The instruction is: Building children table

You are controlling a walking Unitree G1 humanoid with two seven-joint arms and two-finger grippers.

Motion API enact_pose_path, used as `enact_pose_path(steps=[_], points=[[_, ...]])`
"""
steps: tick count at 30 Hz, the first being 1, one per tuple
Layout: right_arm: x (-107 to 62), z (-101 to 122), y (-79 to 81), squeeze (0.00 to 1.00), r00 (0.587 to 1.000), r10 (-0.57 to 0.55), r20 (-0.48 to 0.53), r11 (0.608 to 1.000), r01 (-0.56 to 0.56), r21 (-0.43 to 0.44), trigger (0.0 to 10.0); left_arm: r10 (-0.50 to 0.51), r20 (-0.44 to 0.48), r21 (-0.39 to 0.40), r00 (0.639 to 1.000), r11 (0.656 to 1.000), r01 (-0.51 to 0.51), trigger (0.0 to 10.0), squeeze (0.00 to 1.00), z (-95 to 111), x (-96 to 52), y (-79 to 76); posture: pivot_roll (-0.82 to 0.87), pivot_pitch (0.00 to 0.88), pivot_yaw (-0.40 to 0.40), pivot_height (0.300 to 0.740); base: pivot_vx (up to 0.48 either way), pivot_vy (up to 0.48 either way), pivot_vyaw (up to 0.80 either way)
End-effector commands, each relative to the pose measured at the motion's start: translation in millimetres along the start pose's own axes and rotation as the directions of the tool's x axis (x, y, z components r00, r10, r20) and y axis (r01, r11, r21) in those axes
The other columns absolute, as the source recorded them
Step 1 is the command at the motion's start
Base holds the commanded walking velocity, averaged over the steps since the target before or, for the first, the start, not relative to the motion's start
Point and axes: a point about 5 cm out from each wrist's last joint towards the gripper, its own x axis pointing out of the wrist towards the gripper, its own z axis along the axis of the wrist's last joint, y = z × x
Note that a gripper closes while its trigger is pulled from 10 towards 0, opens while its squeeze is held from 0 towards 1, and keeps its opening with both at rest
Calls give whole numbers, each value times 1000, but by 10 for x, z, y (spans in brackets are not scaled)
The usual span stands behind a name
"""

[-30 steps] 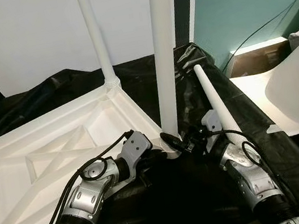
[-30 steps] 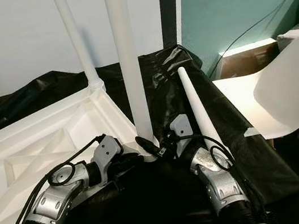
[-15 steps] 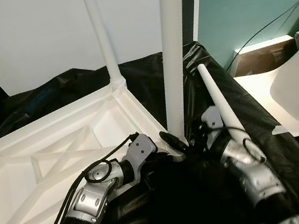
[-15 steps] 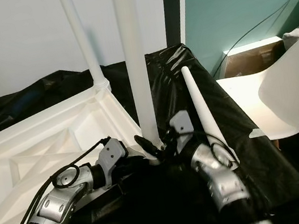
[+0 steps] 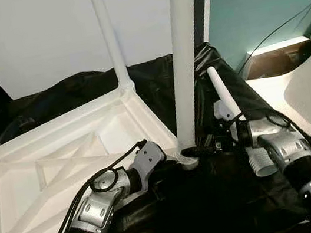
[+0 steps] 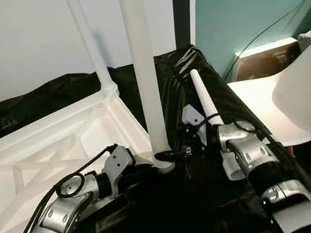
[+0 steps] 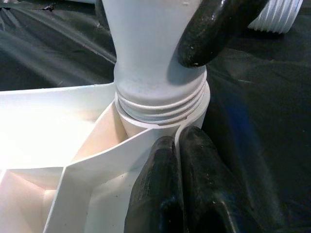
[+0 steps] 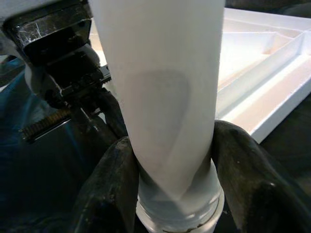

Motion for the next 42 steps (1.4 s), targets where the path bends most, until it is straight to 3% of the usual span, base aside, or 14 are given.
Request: enact_pose_path(steps=[1,16,20,22,25,27,32,34,35,36,37,38,39,42], points=[[11,64,-45,0,1000,11,4,999,-11,-34,0,-174,-13,-129,985,977,171,10000,0,-252,48,-253,59,0,-25,740,0,0,0],[-86,-42,115,0,995,70,73,991,-78,113,0,-178,-19,-127,984,977,174,10000,0,-250,10,-266,61,0,-8,740,0,0,0],[109,135,216,0,874,-380,303,922,332,197,0,-200,-32,-130,979,972,194,10000,0,-270,5,-296,50,0,3,740,0,0,0],[55,164,148,0,719,-624,306,781,586,215,0,-205,-36,-127,978,972,199,10000,0,-267,14,-295,49,0,8,740,0,0,0],[16,169,121,0,659,-689,300,722,656,218,0,-205,-36,-126,978,972,199,10000,0,-261,14,-290,47,0,10,740,0,0,0],[-67,185,104,0,553,-781,290,614,764,197,0,-209,-42,-121,977,972,203,10000,0,-262,9,-283,42,0,15,740,0,0,0],[-60,175,171,0,510,-822,252,559,806,193,0,-209,-45,-118,977,972,203,10000,0,-261,9,-272,47,0,11,740,0,0,0],[29,169,233,0,541,-809,231,584,786,202,6510,-206,-44,-118,977,973,200,10000,0,-263,10,-269,47,0,7,740,0,0,0],[29,169,233,0,541,-809,231,584,786,202,6510,-206,-44,-118,977,973,200,10000,0,-263,10,-269,47,0,7,740,0,0,0],[86,169,265,0,570,-789,230,610,770,185,10000,-205,-43,-119,978,973,199,10000,0,-268,12,-266,47,0,7,740,0,0,0],[157,169,300,694,629,-738,246,673,715,189,10000,-202,-43,-120,978,973,196,10000,0,-279,18,-262,44,0,4,740,0,0,0],[157,169,300,694,629,-738,246,673,715,189,10000,-202,-43,-120,978,973,196,10000,0,-279,18,-262,44,0,4,740,0,0,0],[172,171,304,1000,649,-715,261,698,685,209,10000,-200,-42,-121,979,974,194,10000,0,-282,21,-259,44,0,4,740,0,0,0],[221,152,308,1000,714,-650,259,760,615,210,10000,-197,-39,-121,980,974,191,10000,0,-281,27,-255,41,0,1,740,0,0,0]])
